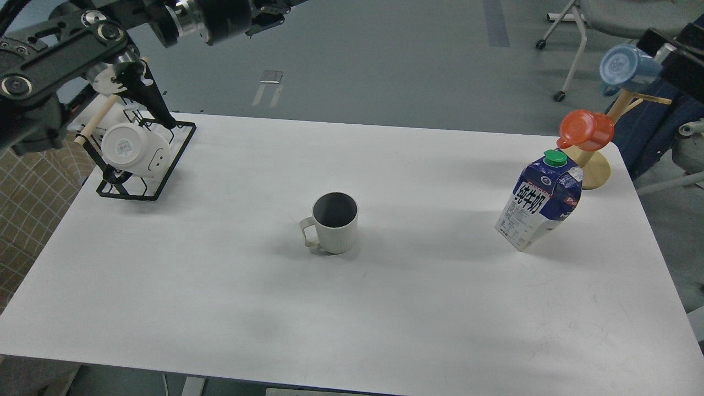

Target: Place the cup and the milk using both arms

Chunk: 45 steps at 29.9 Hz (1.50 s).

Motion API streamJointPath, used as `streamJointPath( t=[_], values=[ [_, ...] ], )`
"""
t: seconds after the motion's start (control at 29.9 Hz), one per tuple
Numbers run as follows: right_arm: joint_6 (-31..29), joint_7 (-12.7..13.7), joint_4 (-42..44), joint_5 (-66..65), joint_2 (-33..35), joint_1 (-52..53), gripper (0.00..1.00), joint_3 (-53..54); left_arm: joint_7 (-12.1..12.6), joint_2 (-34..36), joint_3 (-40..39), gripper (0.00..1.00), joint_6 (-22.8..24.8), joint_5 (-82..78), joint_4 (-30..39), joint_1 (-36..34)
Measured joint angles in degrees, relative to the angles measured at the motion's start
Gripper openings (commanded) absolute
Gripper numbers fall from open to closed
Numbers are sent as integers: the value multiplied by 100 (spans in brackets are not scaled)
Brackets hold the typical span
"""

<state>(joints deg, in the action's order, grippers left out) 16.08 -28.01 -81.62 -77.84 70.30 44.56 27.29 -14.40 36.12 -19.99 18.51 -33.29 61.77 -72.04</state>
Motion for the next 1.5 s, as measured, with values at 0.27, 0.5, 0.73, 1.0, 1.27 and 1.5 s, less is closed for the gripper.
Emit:
streamJointPath(
  t=[0.27, 0.5, 0.73, 1.0, 1.27, 1.5],
  values=[
    [1178, 0, 336, -1204, 67, -1929, 100, -10, 7, -199, -380, 96, -5, 245, -96, 353],
    [1194, 2, 1002, -1492, -763, -2303, 100, 9, 7, -246, -383, 96, 30, 246, -95, 370],
    [1194, 2, 1230, -1564, -1452, -2161, 99, 32, 6, -288, -383, 96, 45, 236, -95, 433],
    [1192, 1, 1513, -1954, -1907, -1907, 92, -3, 6, -290, -383, 96, 49, 229, -95, 444],
    [1192, 0, 1680, -2056, -2174, -1686, 33, -306, 6, -287, -383, 96, 48, 210, -87, 449],
    [1192, 0, 1845, -2069, -2304, -1496, 0, -537, 4, -280, -383, 96, 47, 206, -85, 449]
  ],
)
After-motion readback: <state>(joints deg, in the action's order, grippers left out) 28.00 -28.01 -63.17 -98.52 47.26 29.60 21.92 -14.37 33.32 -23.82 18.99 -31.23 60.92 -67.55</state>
